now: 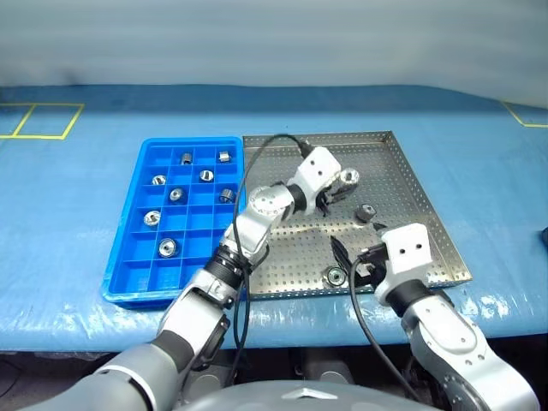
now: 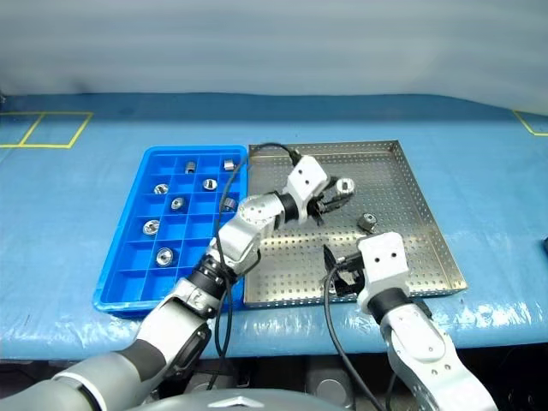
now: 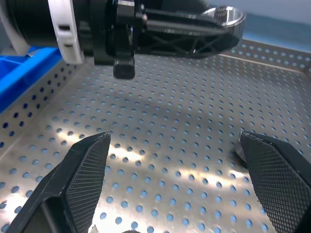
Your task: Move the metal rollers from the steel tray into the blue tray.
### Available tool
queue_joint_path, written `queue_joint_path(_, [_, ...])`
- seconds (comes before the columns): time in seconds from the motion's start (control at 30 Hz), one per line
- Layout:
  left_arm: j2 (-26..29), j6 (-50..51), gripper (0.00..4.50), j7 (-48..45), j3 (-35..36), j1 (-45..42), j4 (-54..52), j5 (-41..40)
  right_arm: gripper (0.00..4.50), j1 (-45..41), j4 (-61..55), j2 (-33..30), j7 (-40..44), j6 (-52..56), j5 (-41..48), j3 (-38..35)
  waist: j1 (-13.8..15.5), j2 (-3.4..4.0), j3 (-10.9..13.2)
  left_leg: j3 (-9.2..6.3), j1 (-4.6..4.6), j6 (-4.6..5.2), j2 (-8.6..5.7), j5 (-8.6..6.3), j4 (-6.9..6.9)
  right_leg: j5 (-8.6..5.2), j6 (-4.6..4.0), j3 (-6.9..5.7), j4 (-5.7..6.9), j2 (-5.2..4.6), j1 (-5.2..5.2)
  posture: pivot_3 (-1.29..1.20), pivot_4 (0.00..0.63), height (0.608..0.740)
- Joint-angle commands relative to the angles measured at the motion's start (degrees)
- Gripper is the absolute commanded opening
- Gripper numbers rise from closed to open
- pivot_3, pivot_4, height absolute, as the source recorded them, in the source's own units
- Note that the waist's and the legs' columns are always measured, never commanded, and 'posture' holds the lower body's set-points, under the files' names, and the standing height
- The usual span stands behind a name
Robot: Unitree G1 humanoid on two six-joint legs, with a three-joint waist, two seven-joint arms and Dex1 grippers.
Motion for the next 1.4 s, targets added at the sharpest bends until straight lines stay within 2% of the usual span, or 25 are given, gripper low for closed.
queue_joint_path(0.03, [4.0, 4.8, 1.69, -1.0, 2.9, 1.6, -11.2, -2.3, 4.5, -4.3, 1.9, -1.5, 3.9, 0.2, 0.6, 1.1, 0.2, 0.0, 0.0, 0.0, 0.02, 0.0, 0.0, 0.0, -0.01, 0.02, -0.03, 0.0, 0.01, 0.01, 0.0, 0.07, 0.15, 0.74])
queue_joint_path(0.23, [13.0, 11.1, 1.69, 1.4, 6.7, 8.3, -27.2, -1.9, 4.5, -12.9, 7.7, -3.8, 11.1, -1.0, 0.7, 4.6, 2.2, -0.02, 0.0, -0.09, 0.02, -0.03, -0.01, 0.01, -0.06, 0.04, -0.09, -0.05, 0.01, 0.0, 0.01, 0.19, 0.15, 0.74])
queue_joint_path(0.5, [21.8, 22.1, 1.69, 8.1, 15.6, 24.2, -46.0, -1.1, 4.5, -23.2, 17.6, -4.5, 23.9, -6.7, 0.1, 13.2, 5.2, -0.04, 0.0, -0.19, 0.02, -0.05, -0.01, 0.02, -0.08, 0.03, -0.13, -0.16, -0.02, -0.03, 0.05, 0.32, 0.15, 0.74])
queue_joint_path(0.7, [22.7, 26.6, 1.69, 13.3, 21.4, 36.4, -54.0, -0.9, 4.5, -27.5, 23.2, -3.4, 28.8, -9.9, -1.3, 16.7, 7.9, -0.06, 0.0, -0.27, 0.01, -0.08, -0.02, 0.04, -0.07, 0.01, -0.16, -0.25, -0.01, -0.06, 0.07, 0.38, 0.15, 0.74])
queue_joint_path(0.83, [22.7, 28.3, 1.69, 15.7, 22.6, 42.6, -57.8, -0.3, 4.5, -29.6, 25.2, -2.4, 31.2, -11.3, -2.0, 18.5, 10.0, -0.07, 0.0, -0.39, 0.0, -0.13, -0.02, 0.07, -0.08, -0.02, -0.22, -0.35, 0.0, -0.08, 0.07, 0.42, 0.15, 0.74])
queue_joint_path(1.07, [22.1, 30.0, 1.69, 18.5, 22.8, 49.6, -60.9, -0.4, 4.5, -30.5, 26.3, -1.0, 33.6, -12.0, -2.7, 19.6, 13.6, -0.06, 0.0, -0.53, -0.02, -0.19, -0.02, 0.1, -0.09, -0.2, -0.53, -0.52, 0.0, -0.1, 0.09, 0.45, 0.15, 0.74])
queue_joint_path(1.4, [20.7, 32.3, 1.69, 19.3, 21.2, 53.1, -62.5, -2.4, 4.5, -29.7, 25.4, -0.2, 33.8, -11.4, -3.1, 19.6, 18.0, -0.05, 0.0, -0.53, -0.02, -0.22, -0.01, 0.09, -0.16, -0.26, -0.63, -0.58, -0.02, -0.1, 0.03, 0.45, 0.15, 0.74])
